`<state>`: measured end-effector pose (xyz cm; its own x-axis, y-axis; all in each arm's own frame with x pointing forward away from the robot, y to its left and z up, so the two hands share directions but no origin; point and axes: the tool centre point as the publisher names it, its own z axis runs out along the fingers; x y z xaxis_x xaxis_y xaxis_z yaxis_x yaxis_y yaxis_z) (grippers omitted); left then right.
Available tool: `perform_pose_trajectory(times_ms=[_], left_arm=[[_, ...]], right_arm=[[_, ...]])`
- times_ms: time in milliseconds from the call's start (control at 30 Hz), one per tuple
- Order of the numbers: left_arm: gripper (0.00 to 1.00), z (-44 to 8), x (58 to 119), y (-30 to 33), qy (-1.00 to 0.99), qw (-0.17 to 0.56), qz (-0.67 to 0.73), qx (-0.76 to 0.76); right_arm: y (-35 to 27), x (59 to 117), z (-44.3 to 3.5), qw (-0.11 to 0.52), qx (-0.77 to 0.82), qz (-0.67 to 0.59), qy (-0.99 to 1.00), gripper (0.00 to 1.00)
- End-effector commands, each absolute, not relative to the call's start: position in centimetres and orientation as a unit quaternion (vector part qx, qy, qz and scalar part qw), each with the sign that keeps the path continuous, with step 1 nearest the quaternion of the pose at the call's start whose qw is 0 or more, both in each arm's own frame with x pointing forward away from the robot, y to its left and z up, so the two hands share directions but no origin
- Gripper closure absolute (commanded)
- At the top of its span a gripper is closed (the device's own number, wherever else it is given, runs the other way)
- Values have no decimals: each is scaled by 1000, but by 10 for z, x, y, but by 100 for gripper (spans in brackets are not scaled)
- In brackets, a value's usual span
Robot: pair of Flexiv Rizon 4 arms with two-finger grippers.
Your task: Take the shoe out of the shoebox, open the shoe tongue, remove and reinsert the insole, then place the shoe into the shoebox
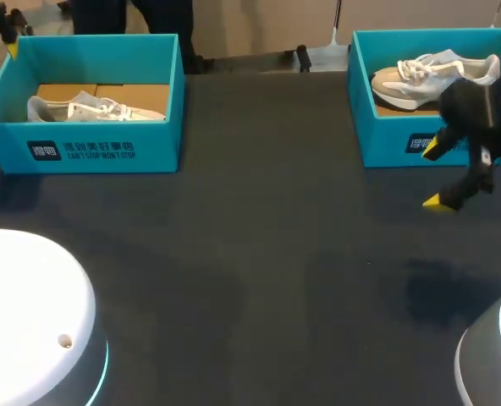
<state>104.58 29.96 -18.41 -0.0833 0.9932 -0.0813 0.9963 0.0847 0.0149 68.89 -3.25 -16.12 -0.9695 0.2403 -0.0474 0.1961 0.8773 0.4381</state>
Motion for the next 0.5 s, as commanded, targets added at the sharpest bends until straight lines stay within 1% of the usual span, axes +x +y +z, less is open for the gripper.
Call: perform_pose_trajectory(times_ms=[33,167,400,467,500], left_arm=[[0,-163,1031,300,731,35,-11,681],[0,-152,1025,301,727,45,-10,685],[0,-151,1026,302,729,43,-7,683],[0,-151,1026,302,729,43,-7,683],[0,-151,1026,302,729,43,-7,683]], right_arm=[[-38,708,-160,52,244,224,942,0],[-49,725,-155,70,323,218,918,0],[-65,755,-133,102,437,188,874,0],[-68,760,-127,104,465,181,860,0],[-70,764,-124,93,489,179,849,0]])
